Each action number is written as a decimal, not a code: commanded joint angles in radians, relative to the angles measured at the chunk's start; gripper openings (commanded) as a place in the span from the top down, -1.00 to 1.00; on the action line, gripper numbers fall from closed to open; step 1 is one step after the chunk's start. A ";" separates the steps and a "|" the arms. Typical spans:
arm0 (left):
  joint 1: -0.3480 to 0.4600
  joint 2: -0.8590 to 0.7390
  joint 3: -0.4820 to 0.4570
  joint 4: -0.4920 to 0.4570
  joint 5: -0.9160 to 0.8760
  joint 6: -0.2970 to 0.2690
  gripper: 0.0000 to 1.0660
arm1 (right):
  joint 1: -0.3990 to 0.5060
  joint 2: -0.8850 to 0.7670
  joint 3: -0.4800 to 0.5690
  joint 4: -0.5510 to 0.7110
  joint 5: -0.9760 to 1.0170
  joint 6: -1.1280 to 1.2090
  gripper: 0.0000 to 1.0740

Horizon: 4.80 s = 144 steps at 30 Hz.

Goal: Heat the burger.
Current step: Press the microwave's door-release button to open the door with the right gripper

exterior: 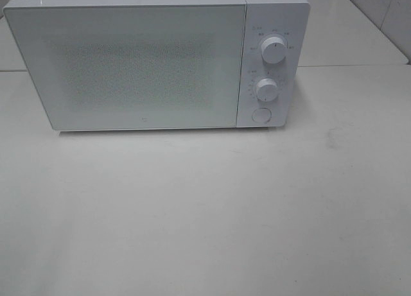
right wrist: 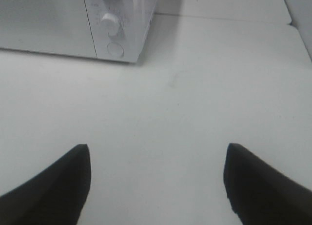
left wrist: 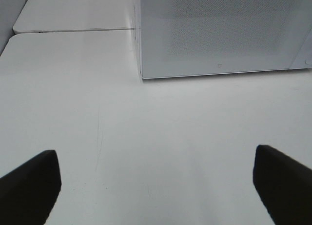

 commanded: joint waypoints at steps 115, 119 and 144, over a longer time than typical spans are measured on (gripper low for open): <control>0.002 -0.020 0.006 -0.004 -0.002 -0.007 -0.89 | 0.671 1.776 0.110 0.710 -2.106 0.128 0.06; 0.002 -0.020 0.006 -0.004 -0.002 -0.007 -0.89 | 0.671 1.776 0.110 0.709 -2.104 0.499 0.37; 0.002 -0.020 0.006 -0.004 -0.002 -0.007 -0.89 | 0.671 1.776 0.109 0.762 -2.056 1.342 1.00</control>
